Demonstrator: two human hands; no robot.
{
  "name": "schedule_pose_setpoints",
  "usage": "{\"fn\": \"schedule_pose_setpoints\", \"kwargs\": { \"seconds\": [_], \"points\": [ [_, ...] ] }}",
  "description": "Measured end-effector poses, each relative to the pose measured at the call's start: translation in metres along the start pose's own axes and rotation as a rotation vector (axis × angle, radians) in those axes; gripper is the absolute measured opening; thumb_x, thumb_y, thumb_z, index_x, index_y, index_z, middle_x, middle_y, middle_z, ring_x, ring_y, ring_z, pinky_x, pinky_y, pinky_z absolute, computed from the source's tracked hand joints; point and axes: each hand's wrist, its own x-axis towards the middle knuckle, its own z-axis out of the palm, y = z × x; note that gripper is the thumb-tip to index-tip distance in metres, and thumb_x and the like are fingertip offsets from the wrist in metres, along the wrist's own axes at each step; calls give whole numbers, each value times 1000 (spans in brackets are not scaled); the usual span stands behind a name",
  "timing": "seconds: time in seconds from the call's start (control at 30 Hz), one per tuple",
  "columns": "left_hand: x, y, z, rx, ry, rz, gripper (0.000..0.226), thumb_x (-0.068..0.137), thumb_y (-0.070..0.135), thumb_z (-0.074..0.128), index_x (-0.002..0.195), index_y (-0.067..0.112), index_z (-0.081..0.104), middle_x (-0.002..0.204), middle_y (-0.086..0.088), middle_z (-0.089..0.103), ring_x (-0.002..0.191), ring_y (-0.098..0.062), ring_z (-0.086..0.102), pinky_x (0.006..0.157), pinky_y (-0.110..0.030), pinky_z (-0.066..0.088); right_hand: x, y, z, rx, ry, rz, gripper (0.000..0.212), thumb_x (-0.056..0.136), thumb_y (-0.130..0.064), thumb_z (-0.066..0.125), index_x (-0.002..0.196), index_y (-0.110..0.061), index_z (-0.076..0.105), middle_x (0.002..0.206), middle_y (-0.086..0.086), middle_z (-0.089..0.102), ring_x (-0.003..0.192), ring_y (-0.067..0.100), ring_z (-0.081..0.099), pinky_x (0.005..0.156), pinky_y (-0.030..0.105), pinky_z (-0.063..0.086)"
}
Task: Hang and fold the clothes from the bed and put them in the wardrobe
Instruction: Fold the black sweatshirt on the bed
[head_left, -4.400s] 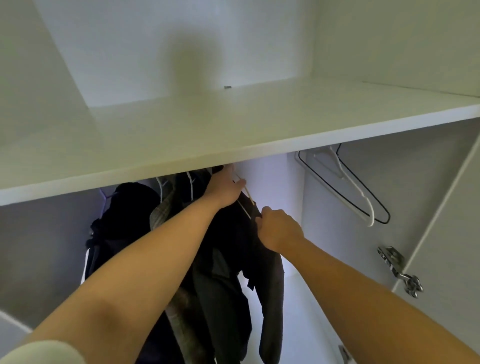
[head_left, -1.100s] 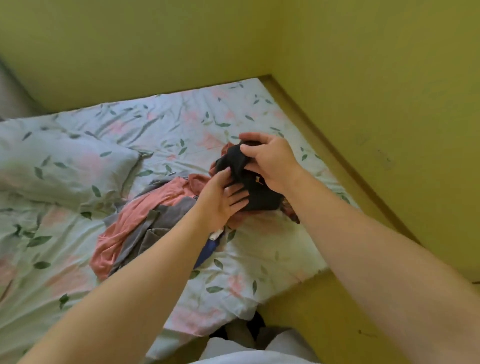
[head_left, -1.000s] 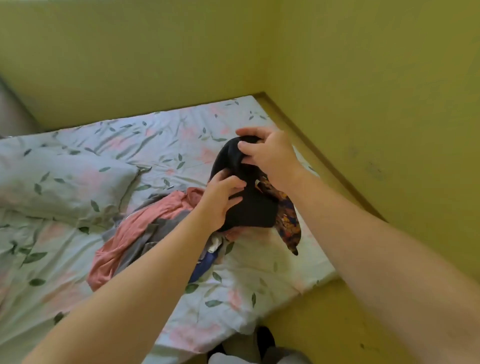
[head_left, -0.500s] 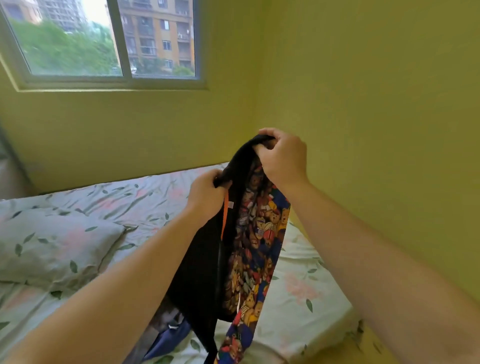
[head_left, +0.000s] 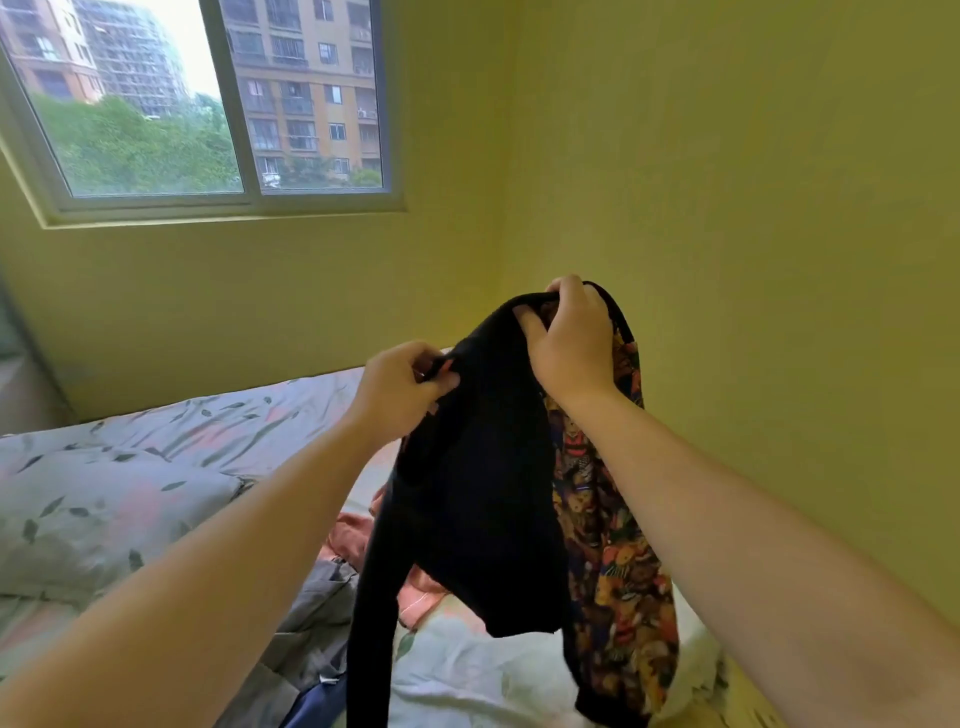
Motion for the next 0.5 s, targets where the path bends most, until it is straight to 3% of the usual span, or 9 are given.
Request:
{"fn": "schedule_pose_setpoints", "kwargs": {
  "seconds": [0.1,0.17,0.23,0.3,0.4,0.47,0.5],
  "points": [
    [-24,-23,21,374,-146,-2,21,77,12,69,73,28,56,70,8,62,73,-21,62,63,-30,46,-5,4,1,14,37,19,30,96,-34,65,111,-10,55,100,-2,48,99,27,52,89,45,47],
    [-45,-42,37,456,-254,-128,15,80,10,59,77,25,60,75,2,64,77,-24,63,62,-33,48,-6,11,1,21,67,47,30,96,-35,64,112,-11,55,101,-2,47,103,28,52,92,45,46],
    [-61,-60,47,450,-294,-280,17,86,13,54,77,24,63,72,-2,65,68,-23,60,56,-29,42,-6,22,-1,-1,94,79,32,96,-37,64,113,-12,55,104,1,51,104,28,52,93,44,45],
    [-68,-72,52,328,-262,-431,19,91,14,54,84,22,71,74,-7,69,65,-25,60,55,-29,45,-8,38,-3,-30,113,118,34,95,-39,64,114,-13,55,109,4,56,105,27,53,93,44,46],
    [-64,-76,46,-201,-105,-750,20,97,12,53,107,9,69,87,-12,66,74,-28,63,48,-33,55,-15,65,-4,-52,124,201,37,95,-41,64,117,-13,54,113,5,59,108,28,56,94,47,47],
    [-53,-73,39,-486,-12,-841,23,101,15,50,119,8,62,107,-10,66,91,-32,68,40,-27,53,-20,83,-2,-70,121,269,39,95,-44,63,118,-13,54,115,5,61,109,28,57,95,48,48],
    [-44,-72,35,-547,43,-825,24,101,14,50,122,9,62,115,-10,65,103,-34,67,45,-30,57,-22,90,-1,-80,116,301,40,96,-45,62,119,-13,53,116,5,61,110,28,58,95,48,48]
  ]
}}
